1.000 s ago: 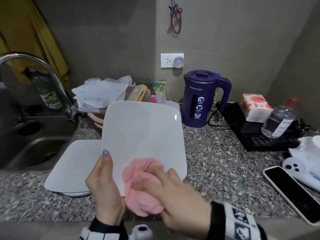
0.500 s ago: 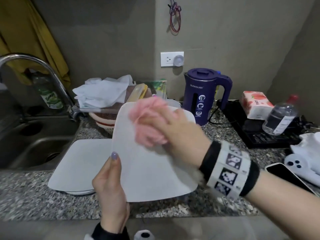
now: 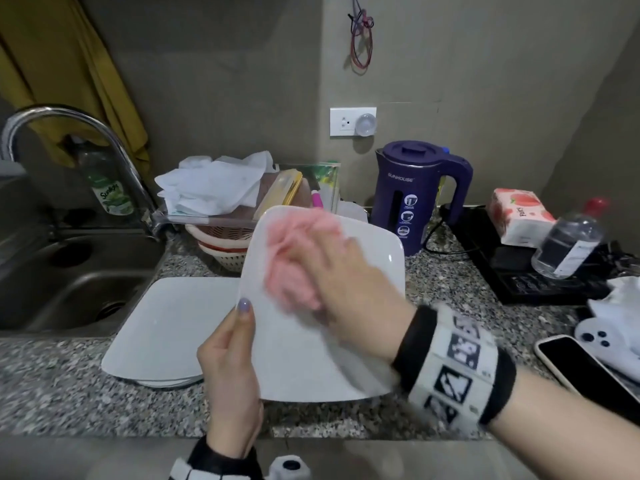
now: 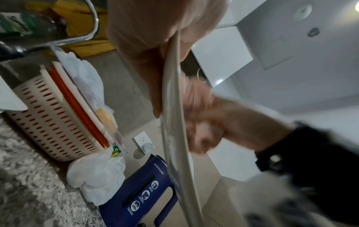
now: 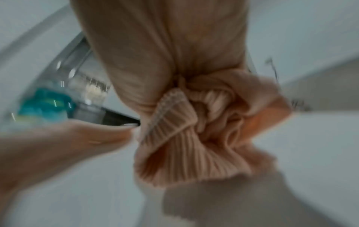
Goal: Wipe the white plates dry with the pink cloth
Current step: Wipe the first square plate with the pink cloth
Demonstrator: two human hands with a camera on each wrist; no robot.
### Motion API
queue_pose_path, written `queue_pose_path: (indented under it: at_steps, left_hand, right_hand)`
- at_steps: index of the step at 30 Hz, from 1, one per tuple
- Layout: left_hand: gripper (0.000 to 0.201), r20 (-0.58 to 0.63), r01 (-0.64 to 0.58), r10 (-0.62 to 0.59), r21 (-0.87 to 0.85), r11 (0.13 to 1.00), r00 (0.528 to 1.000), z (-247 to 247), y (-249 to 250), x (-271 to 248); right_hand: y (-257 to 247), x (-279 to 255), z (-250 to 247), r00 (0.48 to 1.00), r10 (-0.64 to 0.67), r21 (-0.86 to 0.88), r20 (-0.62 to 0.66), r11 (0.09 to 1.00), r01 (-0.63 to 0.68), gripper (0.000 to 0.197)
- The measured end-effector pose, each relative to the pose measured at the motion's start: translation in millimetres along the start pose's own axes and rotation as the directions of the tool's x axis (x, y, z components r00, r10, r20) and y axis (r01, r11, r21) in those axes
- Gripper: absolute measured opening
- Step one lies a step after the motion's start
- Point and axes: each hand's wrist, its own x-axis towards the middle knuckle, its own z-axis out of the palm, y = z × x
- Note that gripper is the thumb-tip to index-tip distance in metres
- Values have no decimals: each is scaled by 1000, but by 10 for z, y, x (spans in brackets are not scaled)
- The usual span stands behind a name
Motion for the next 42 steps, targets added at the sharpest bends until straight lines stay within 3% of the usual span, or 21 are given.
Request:
queue_pose_path:
  at_steps: [2,5,7,9,12,14,16,17,19,20,22,23,25,27,30,32,33,36,38,40,42]
  left_hand:
    - [36,-32,-17,17,18,1000,999,-15,-17,7]
    - [27,-78,60,-65,-65,996,995,-88,-17,15]
    - [27,-80,70,-76,-76,995,994,-125,3,-2]
    - [27,-64,29,-31,-31,999,997,-108,29,-38]
    - [25,-36,-7,6,-34,999,999,-69,66,-90]
    - [25,-77,13,-21,-101,995,997,-80,62,-90]
    - [24,-127,14,-29,-121,993,992,-87,87,-67]
    - [24,-139,12,-28,-117,993,990,-75,100,-58]
    - [26,-144,8,-20,-86,996,989,-69,104,-41]
    - [30,-141,15,-24,-66,998,990,-82,94,-40]
    - [32,-135,37,-46,-72,997,990,-109,81,-39]
    - [28,-135,41,-54,-94,995,989,-114,91,-40]
    - [26,-149,27,-44,-117,993,988,-134,104,-51]
    - [25,-155,10,-24,-91,996,988,-110,119,-66]
    - [22,-130,19,-27,-61,998,991,-63,54,-81]
    - [28,-106,20,-26,-59,998,994,-52,29,-100]
    - [34,-80,14,-18,-47,999,997,-60,19,-109]
    - [26,-26,-2,1,-31,1000,1000,-68,26,-146]
    - [32,-15,2,-3,-44,999,1000,-69,44,-156]
    - [35,-13,-13,12,-29,999,1000,-34,66,-128]
    - [36,-46,-8,7,-23,1000,999,-45,60,-79]
  right_hand:
    - [-200,-185,133,982,-167,16,92,986,166,89]
    - [-219,-525,328,917,-365,90,162,931,354,61]
    - [-188,-639,372,892,-391,103,227,921,377,58]
    - [-111,-471,343,916,-320,125,240,946,298,78]
    - [64,2,81,999,-52,-37,-11,998,51,88]
    - [259,88,-113,985,116,-181,-131,974,-139,81]
    - [264,-139,-126,969,240,-257,-61,934,-247,77]
    - [167,-303,-42,970,243,-261,-32,934,-243,72]
    - [-96,-608,199,999,47,-150,15,988,-44,56]
    - [-229,-694,253,987,-75,-41,145,996,81,60]
    - [-218,-726,271,913,-193,92,360,981,171,68]
    - [-96,-698,208,906,-176,45,384,984,172,63]
    - [192,-654,93,964,66,-67,259,996,-51,63]
    - [284,-618,-29,950,254,-187,181,957,-221,73]
    - [-4,-641,46,924,101,0,368,994,-108,80]
    - [-261,-581,90,954,-140,198,265,976,88,70]
    - [-261,-493,85,961,-172,230,217,966,121,62]
    - [74,-90,-65,999,-4,50,44,999,2,62]
    - [268,3,-162,993,116,-40,-3,992,-116,75]
    - [167,-71,-64,999,34,27,31,999,-35,89]
    - [-130,-337,175,974,-195,136,112,974,179,87]
